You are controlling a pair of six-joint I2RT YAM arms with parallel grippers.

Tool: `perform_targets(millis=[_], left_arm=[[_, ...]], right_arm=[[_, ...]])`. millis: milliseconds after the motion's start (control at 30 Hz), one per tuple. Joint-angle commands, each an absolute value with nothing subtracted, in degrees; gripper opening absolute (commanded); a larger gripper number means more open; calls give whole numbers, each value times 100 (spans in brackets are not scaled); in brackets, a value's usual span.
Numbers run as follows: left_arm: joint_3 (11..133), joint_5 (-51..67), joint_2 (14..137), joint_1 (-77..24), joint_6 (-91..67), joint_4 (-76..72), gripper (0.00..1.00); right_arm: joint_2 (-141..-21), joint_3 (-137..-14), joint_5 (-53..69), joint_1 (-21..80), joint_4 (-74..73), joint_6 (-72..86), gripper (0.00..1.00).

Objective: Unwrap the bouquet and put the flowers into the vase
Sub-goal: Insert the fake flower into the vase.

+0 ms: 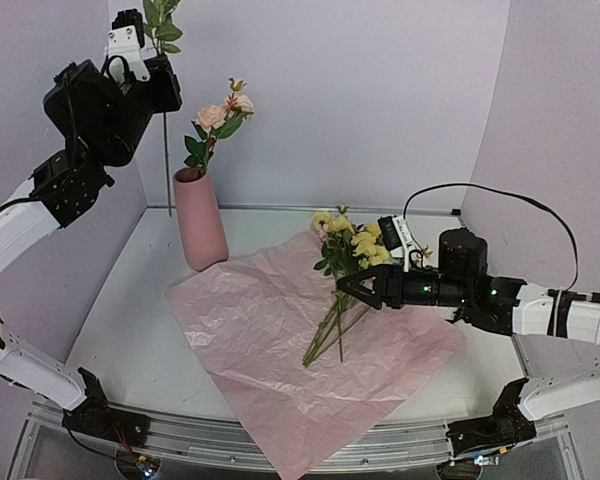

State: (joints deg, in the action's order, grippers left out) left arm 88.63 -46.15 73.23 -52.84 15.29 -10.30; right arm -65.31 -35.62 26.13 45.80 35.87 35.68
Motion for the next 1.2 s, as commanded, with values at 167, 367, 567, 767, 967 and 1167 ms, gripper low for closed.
perform_targets(millis=[167, 367, 567, 767, 967, 1167], left_arm=[[10074, -3838, 8193, -4486, 2694, -1893, 0], [10746, -3457, 8794, -4221, 2732, -2177, 0], [11170, -3369, 9294, -3886, 2421, -2430, 0], [11241, -3274, 9613, -3530, 1943, -2573, 0], [10784, -3244, 9599, -3143, 1075, -2689, 0], [10252, -3315, 9523, -2943, 495, -2731, 0]], right_arm=[[-6251, -3917, 2522, 4609, 3480, 3446, 82], [-6165, -3975, 2431, 4612, 3325, 3382, 82], [-6029, -3905, 2334, 4607, 3240, 3349, 82], [-5931, -3847, 2242, 4611, 3109, 3263, 82], [-5890, -3814, 2108, 4607, 2991, 3189, 81], [-5934, -3842, 2034, 4612, 2952, 3118, 81]])
